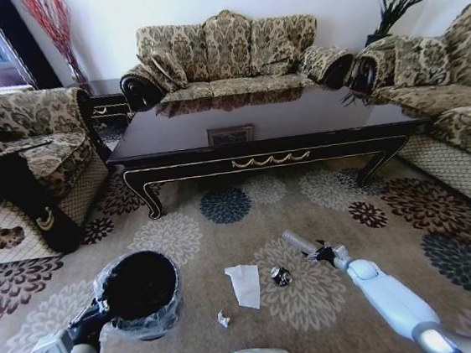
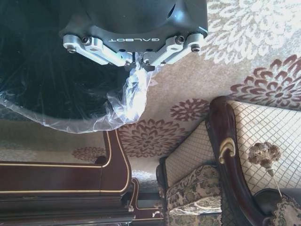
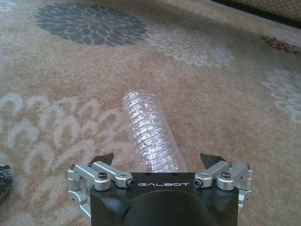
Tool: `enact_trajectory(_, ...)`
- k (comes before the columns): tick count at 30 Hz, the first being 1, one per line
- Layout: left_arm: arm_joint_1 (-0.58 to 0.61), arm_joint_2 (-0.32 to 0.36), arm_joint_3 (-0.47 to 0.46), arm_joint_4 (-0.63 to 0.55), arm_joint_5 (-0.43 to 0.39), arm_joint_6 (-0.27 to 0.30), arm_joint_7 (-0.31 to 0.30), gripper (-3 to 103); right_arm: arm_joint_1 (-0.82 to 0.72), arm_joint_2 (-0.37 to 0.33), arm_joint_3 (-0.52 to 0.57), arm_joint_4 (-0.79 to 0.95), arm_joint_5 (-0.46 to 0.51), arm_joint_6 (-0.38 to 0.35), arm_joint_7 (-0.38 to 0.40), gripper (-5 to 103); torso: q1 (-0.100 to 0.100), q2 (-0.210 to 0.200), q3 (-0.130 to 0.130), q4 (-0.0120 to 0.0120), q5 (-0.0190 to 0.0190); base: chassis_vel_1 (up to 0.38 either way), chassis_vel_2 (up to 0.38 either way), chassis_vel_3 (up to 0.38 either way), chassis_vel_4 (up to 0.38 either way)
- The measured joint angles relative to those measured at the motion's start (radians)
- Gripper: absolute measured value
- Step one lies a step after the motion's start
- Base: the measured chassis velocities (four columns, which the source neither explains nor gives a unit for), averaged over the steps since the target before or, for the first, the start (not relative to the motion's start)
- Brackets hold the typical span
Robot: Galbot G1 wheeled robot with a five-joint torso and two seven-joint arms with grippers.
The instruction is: Move to the front of the table and pick up the trash from the floor, then place it into the trash bin.
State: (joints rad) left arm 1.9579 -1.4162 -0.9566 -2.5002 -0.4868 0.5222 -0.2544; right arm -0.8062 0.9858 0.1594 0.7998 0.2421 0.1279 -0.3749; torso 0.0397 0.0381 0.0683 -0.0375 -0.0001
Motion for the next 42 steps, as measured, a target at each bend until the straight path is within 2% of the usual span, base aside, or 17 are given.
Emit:
enact_trajectory(4, 0.001, 0.000, -0.006, 0.000, -0.002, 0.000, -0.001, 5, 0.010, 0.017, -0.010, -0.020, -0.021, -0.001, 0.010, 101, 0.000, 0.000, 0.000, 0.0000, 0.0001, 0.000, 0.000, 0.000, 0.000)
enact_trajectory(5, 0.001, 0.000, -0.007, 0.000, -0.002, 0.000, -0.002, 5, 0.010, 0.020, -0.011, -0.024, -0.029, -0.002, 0.014, 97, 0.000, 0.000, 0.000, 0.0000, 0.0001, 0.000, 0.000, 0.000, 0.000)
enact_trajectory(8, 0.002, 0.000, -0.007, 0.000, -0.003, 0.000, -0.002, 5, 0.008, 0.027, -0.011, -0.029, -0.052, -0.011, 0.035, 94, 0.000, 0.000, 0.000, 0.0000, 0.0001, 0.000, 0.000, 0.000, 0.000)
enact_trajectory(12, 0.000, 0.001, -0.007, 0.000, -0.005, 0.003, -0.002, 5, -0.002, 0.030, -0.009, -0.032, -0.071, -0.027, 0.060, 73, 0.000, 0.000, 0.000, -0.0003, 0.0001, 0.000, 0.000, 0.000, 0.000)
enact_trajectory(14, -0.001, 0.002, -0.006, 0.000, -0.005, 0.003, -0.002, 5, -0.003, 0.030, -0.009, -0.031, -0.071, -0.029, 0.061, 73, 0.000, 0.000, 0.000, -0.0003, 0.0001, 0.000, 0.000, 0.000, 0.000)
enact_trajectory(15, -0.001, 0.002, -0.005, 0.000, -0.005, 0.003, -0.003, 5, -0.005, 0.028, -0.008, -0.030, -0.072, -0.030, 0.063, 61, 0.000, 0.000, 0.000, -0.0002, 0.0001, 0.000, 0.000, 0.000, 0.000)
enact_trajectory(18, -0.003, 0.004, -0.004, 0.000, -0.005, 0.003, -0.003, 5, -0.009, 0.026, -0.005, -0.027, -0.073, -0.030, 0.065, 56, 0.000, 0.000, 0.000, -0.0002, -0.0001, 0.000, 0.000, 0.000, 0.000)
enact_trajectory(22, -0.004, 0.008, 0.000, 0.000, -0.007, 0.003, -0.003, 5, -0.035, 0.021, 0.006, -0.004, -0.068, -0.025, 0.069, 37, 0.000, 0.000, 0.000, 0.0000, 0.0000, 0.000, 0.000, 0.000, 0.000)
enact_trajectory(24, -0.004, 0.010, 0.001, 0.000, -0.008, 0.004, -0.003, 5, -0.044, 0.019, 0.009, 0.006, -0.063, -0.020, 0.070, 37, 0.000, 0.000, 0.000, 0.0000, 0.0003, 0.000, 0.000, 0.000, 0.000)
enact_trajectory(27, -0.007, 0.017, 0.010, 0.000, -0.015, 0.007, -0.006, 5, -0.092, -0.006, 0.030, 0.093, -0.029, 0.022, 0.072, 28, 0.000, 0.000, 0.000, -0.0002, 0.0001, 0.000, 0.000, 0.000, 0.000)
enact_trajectory(30, -0.010, 0.019, 0.021, 0.000, -0.017, 0.008, -0.007, 5, -0.127, -0.029, 0.051, 0.168, -0.011, 0.049, 0.072, 24, 0.000, 0.000, 0.000, -0.0001, 0.0004, 0.000, 0.000, 0.000, 0.000)
enact_trajectory(34, -0.017, 0.019, 0.042, 0.000, -0.017, 0.008, -0.009, 5, -0.183, -0.067, 0.091, 0.298, 0.033, 0.068, 0.079, 24, 0.000, 0.000, 0.000, -0.0003, 0.0000, 0.000, 0.000, 0.000, 0.000)
enact_trajectory(37, -0.029, 0.022, 0.074, 0.000, -0.013, 0.008, -0.009, 5, -0.262, -0.113, 0.151, 0.511, 0.133, 0.078, 0.102, 24, 0.000, 0.000, 0.000, 0.0000, -0.0001, 0.000, 0.000, 0.000, 0.000)
enact_trajectory(39, -0.031, 0.023, 0.080, 0.000, -0.011, 0.008, -0.009, 5, -0.283, -0.122, 0.165, 0.557, 0.156, 0.079, 0.111, 24, 0.000, 0.000, 0.000, 0.0002, -0.0003, 0.000, 0.000, 0.000, 0.000)
enact_trajectory(42, -0.038, 0.033, 0.098, 0.000, -0.015, 0.012, -0.009, 5, -0.362, -0.154, 0.205, 0.741, 0.232, 0.079, 0.151, 24, 0.000, 0.000, 0.000, -0.0004, 0.0002, 0.000, 0.000, 0.000, 0.000)
